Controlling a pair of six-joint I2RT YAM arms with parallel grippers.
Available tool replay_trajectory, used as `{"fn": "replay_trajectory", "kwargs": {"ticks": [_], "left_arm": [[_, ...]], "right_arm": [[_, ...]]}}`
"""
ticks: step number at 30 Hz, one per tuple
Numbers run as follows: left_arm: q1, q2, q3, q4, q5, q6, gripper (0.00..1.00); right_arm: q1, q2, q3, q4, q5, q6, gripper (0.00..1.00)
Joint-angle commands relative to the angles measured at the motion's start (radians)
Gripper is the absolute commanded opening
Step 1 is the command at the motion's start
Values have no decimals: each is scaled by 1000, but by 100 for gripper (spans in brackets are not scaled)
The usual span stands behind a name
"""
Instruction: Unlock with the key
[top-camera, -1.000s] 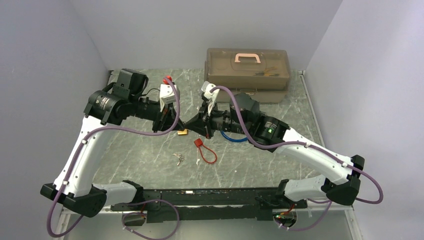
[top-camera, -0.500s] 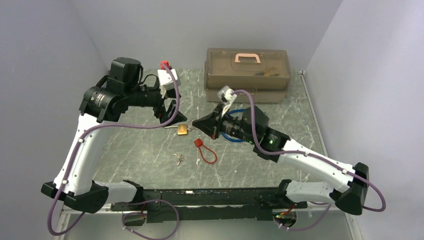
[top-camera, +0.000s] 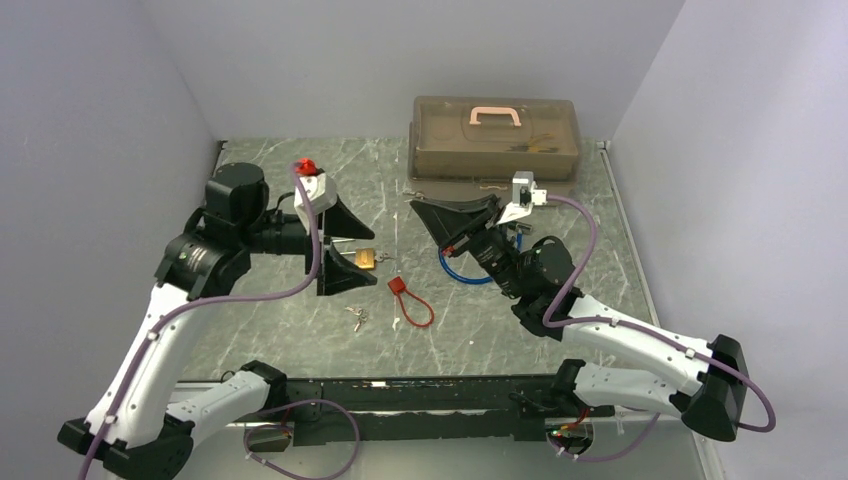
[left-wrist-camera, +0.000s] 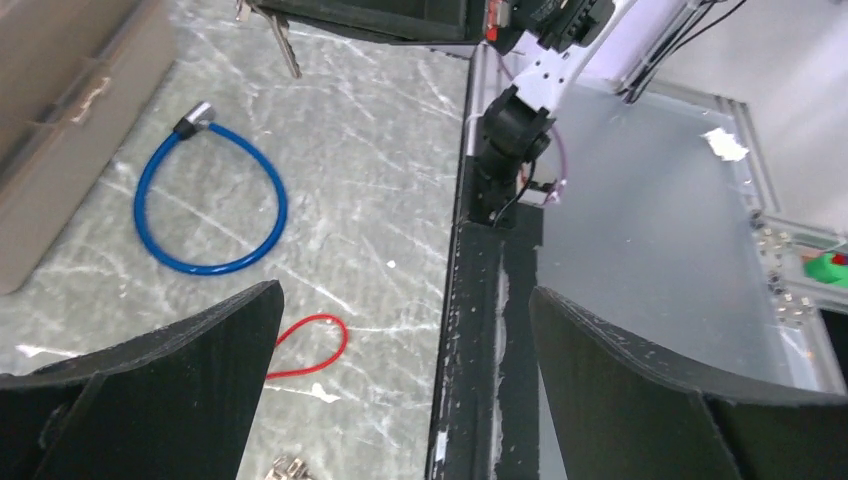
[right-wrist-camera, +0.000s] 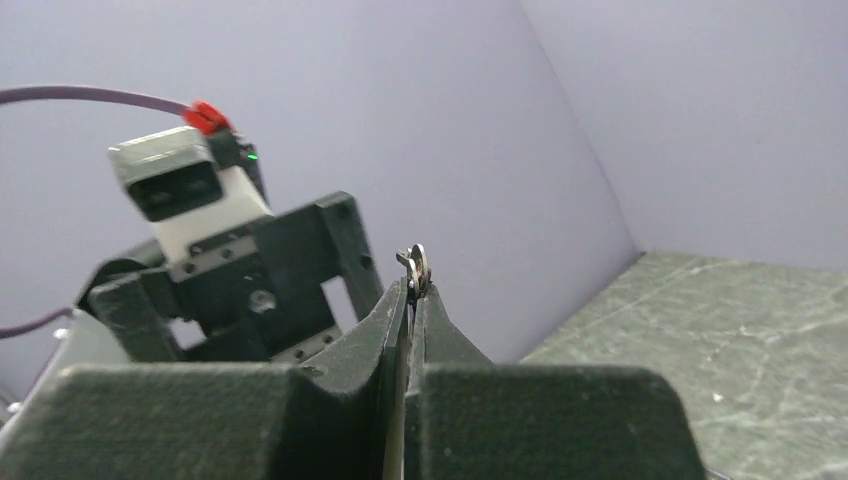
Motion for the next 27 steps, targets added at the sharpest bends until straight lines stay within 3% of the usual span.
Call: {"fn": "replay_trajectory", "kwargs": {"ticks": [1, 11, 22, 27], "left_arm": [[2, 15, -47, 284, 134, -198, 99], [72, 29, -148, 867, 178, -630, 99], [73, 6, -213, 947, 193, -688, 88], [75, 3, -201, 982, 199, -719, 66]], "right_arm": [[7, 28, 60, 125, 0, 50, 0], [24, 81, 90, 184, -64, 75, 0], [51, 126, 143, 199, -106, 56, 0], [60, 146, 154, 199, -108, 49, 0]]}}
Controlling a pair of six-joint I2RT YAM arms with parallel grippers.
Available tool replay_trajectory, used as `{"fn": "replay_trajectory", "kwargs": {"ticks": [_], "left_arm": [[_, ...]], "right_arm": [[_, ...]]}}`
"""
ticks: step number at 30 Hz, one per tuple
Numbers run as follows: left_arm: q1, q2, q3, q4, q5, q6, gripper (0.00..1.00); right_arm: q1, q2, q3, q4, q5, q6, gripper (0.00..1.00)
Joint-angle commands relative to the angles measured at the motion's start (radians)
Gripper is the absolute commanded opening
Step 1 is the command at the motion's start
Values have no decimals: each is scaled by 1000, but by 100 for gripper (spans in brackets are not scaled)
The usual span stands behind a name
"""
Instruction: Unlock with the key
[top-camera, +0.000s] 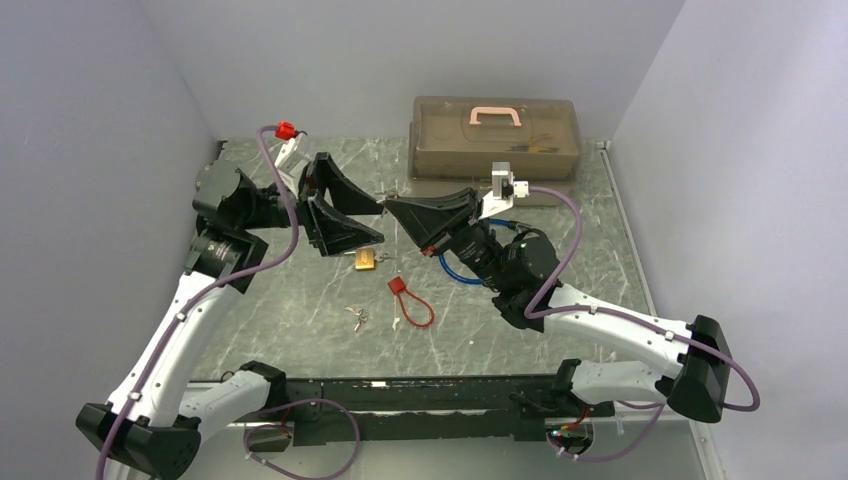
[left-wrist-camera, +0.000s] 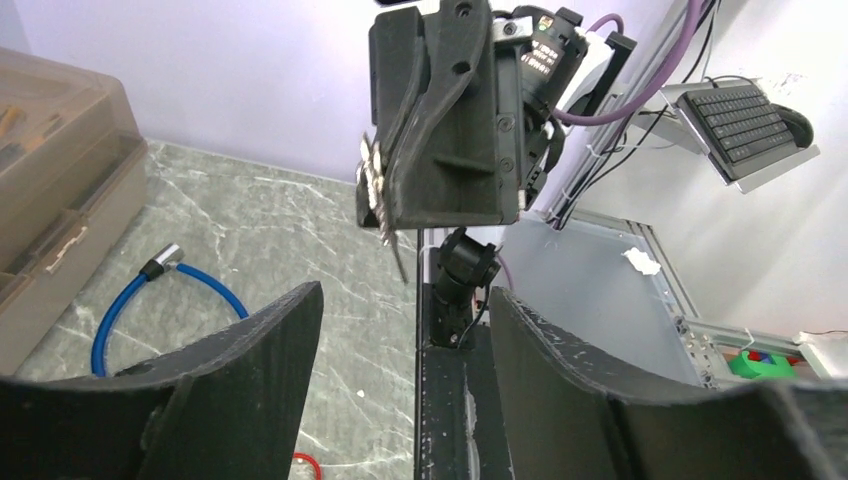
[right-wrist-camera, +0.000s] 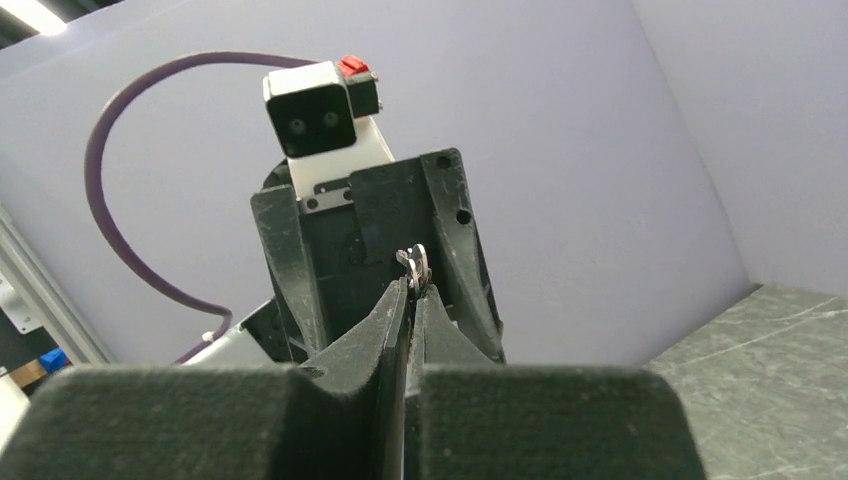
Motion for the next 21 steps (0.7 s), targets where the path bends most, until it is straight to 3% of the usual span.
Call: {"fn": "replay_trajectory", "kwargs": {"ticks": [1, 5, 7, 8, 10, 11, 21], "left_arm": [[5, -25, 17, 89, 26, -48, 60], [4, -30, 15, 115, 41, -69, 49], [4, -33, 13, 124, 47, -79, 38], [4, -34, 11, 127, 49, -81, 30], [5, -36, 12, 122, 41, -80, 5], [4, -36, 13, 115, 37, -79, 0], [4, -46, 26, 114, 20, -95, 10]], "right_arm": [[11, 15, 51, 56, -21, -16, 0], [17, 19, 61, 54, -21, -26, 0], [22, 19, 64, 54, -21, -35, 0], [25, 20, 65, 55, -21, -37, 0], [28, 23, 68, 57, -44, -41, 0], [30, 25, 67, 56, -46, -40, 0], [39, 32, 57, 63, -39, -47, 0]]}}
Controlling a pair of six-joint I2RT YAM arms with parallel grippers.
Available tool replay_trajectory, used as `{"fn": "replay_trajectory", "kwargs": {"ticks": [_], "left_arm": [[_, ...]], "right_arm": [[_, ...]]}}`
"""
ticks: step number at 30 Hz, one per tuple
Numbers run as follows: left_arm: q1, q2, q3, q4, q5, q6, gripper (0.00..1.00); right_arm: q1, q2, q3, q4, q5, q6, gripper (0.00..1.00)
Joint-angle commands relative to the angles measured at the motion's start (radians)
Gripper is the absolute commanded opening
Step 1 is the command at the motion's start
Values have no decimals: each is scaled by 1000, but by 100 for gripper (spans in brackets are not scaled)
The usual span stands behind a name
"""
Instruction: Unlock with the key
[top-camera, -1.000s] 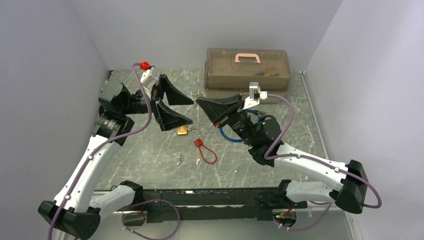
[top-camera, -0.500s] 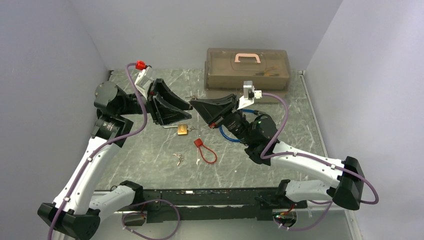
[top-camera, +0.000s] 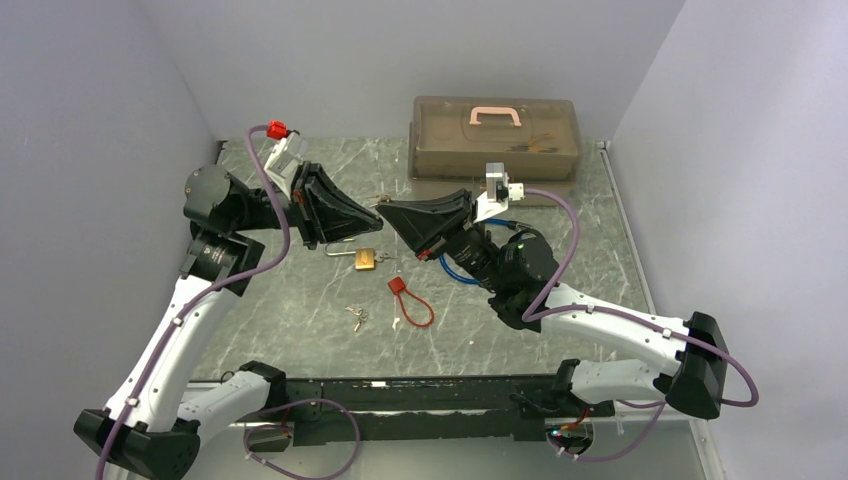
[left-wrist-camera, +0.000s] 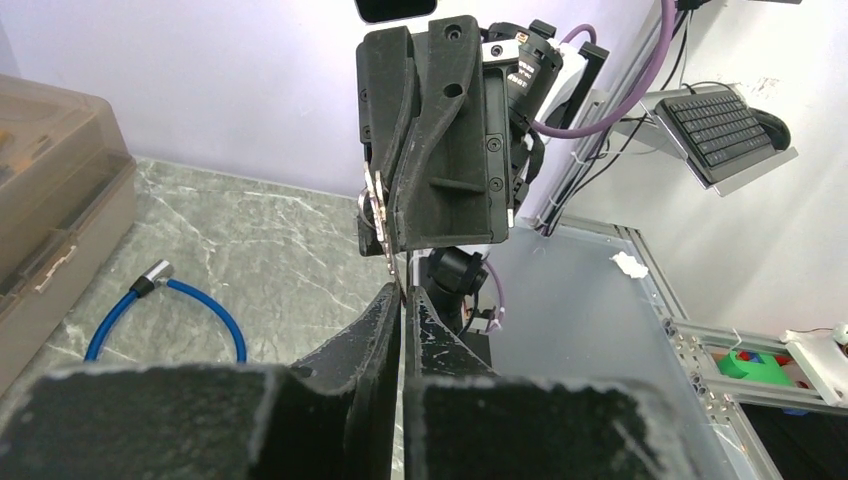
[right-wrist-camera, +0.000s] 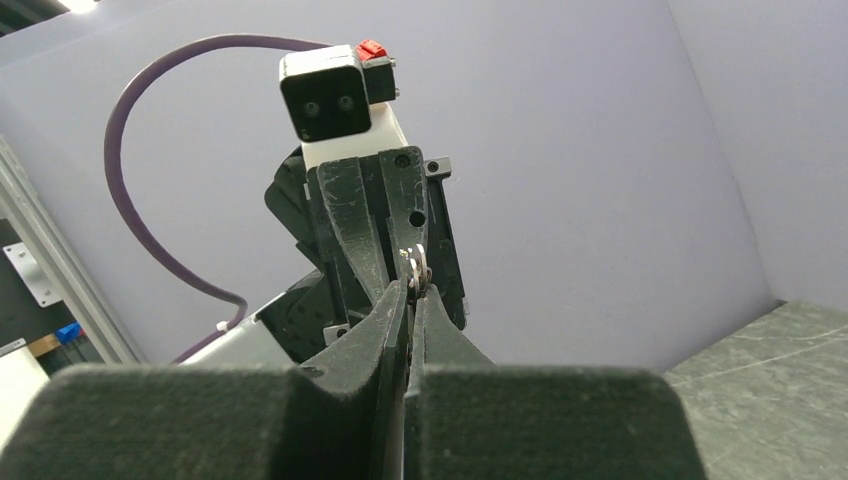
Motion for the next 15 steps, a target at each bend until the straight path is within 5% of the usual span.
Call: {"fn": "replay_trajectory", "kwargs": {"ticks": [1, 8, 10, 12, 15], "left_arm": [[0, -25, 26, 36, 0, -21, 10], [0, -24, 41, 2, -16, 3, 0], [1, -22, 54, -44, -11, 54, 0], [1, -5, 98, -167, 15, 178, 0], [-6, 34, 243, -638, -12, 631, 0]], "right_arm": [[9, 8, 31, 50, -6, -12, 0], [15, 18, 27, 48, -6, -19, 0], [15, 7, 17, 44, -3, -21, 9], [15, -19, 1, 35, 4, -33, 22], [15, -82, -34, 5, 5, -73, 44]]}}
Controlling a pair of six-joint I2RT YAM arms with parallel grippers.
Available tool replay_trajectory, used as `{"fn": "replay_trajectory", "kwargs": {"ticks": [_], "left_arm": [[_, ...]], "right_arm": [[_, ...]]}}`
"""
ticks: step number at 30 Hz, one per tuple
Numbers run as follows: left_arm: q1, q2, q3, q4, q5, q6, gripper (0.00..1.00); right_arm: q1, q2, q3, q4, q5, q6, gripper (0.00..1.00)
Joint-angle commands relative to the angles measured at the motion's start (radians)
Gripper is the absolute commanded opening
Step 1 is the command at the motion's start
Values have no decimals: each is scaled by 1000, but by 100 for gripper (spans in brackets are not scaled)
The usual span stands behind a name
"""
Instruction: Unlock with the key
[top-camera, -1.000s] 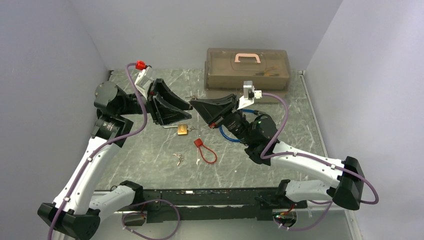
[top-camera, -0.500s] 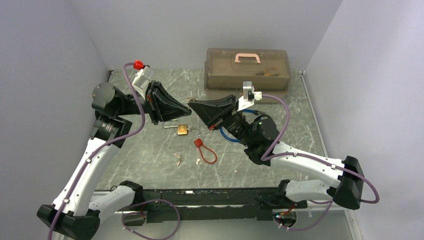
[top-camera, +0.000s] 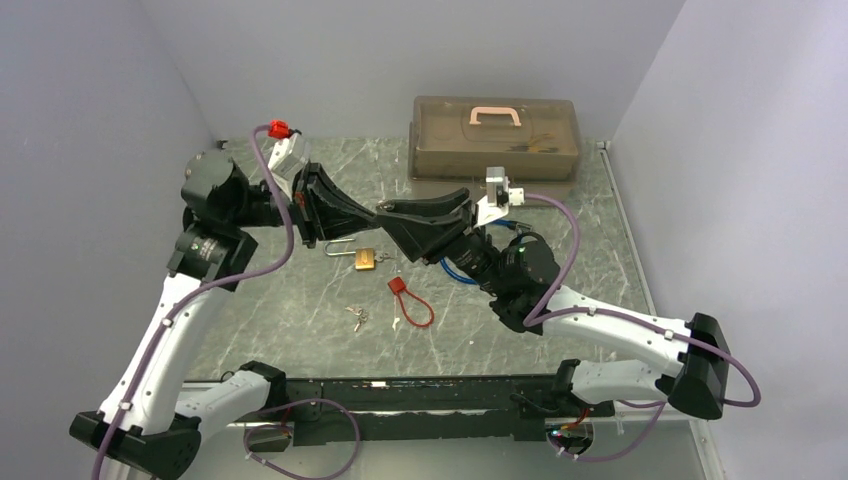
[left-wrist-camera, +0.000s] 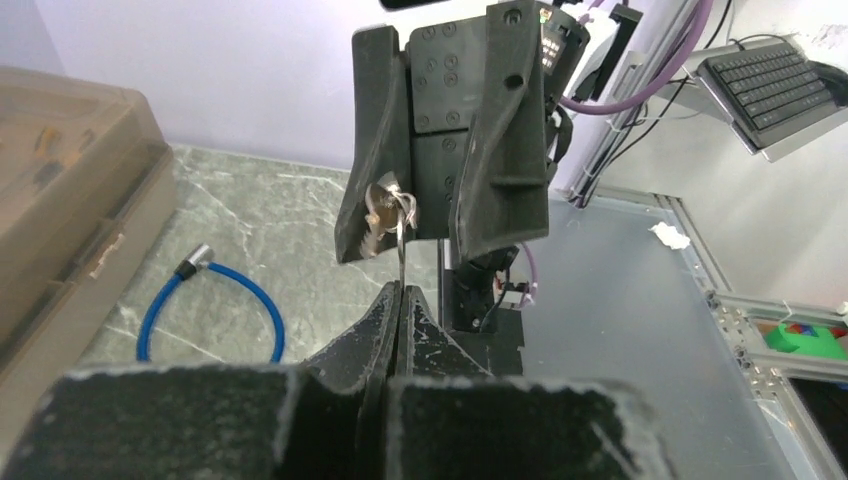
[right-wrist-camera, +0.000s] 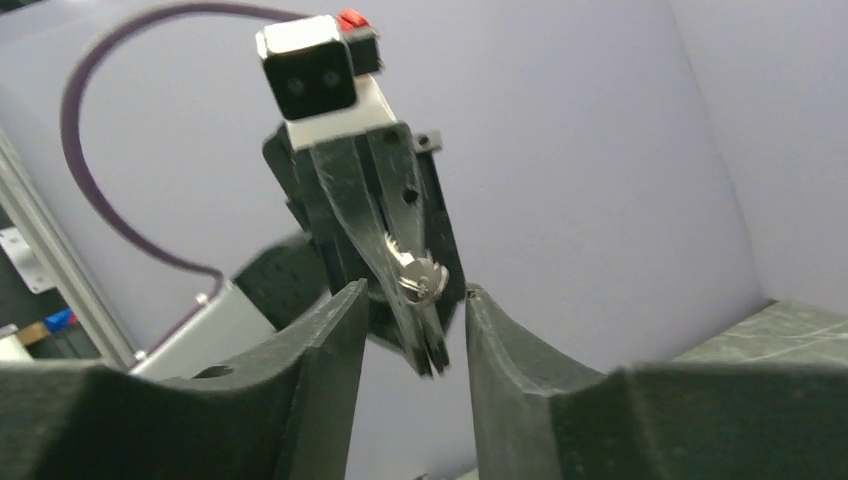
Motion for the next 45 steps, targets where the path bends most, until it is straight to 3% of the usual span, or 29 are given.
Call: {"fn": "replay_trajectory", "kwargs": {"ticks": [1, 4, 7, 11, 12, 15, 16, 19, 23, 26, 32, 45], "left_arm": [[-11, 49, 234, -598, -26, 645, 0], [-64, 125, 424, -1068, -182, 1104, 0], [-164, 139, 495, -1247, -421, 1426, 0], [-414, 57, 334, -1247, -864, 1739, 0], [-559, -8, 191, -1184, -1121, 1891, 0], [-665, -64, 56, -1105, -1337, 2048, 0], [-679, -69, 49, -1097, -1350, 2073, 0], [-717, -29, 120, -1154, -1322, 2005, 0], [-723, 124, 338, -1332, -1170, 1771, 0], [-723, 189, 436, -1436, -1065, 1677, 0], [-670, 325, 572, -1578, -902, 1515, 0], [-498, 446, 579, -1582, -696, 1224, 0]], "right_arm": [[5, -105, -39, -25, 25, -64, 49], [4, -174, -67, -98, 34, -97, 67], [4, -246, -97, -179, 53, -136, 75], [3, -342, -115, -266, 123, -199, 77], [1, -372, -111, -310, 165, -232, 77], [1, -404, -94, -378, 197, -284, 76], [0, -407, -85, -409, 208, -295, 76], [0, -407, -53, -521, 212, -351, 75], [0, -385, -18, -691, 174, -413, 71], [0, -363, -15, -779, 121, -437, 67], [-1, -309, 23, -858, -13, -466, 69], [-11, -271, 43, -929, -257, -513, 62]]}}
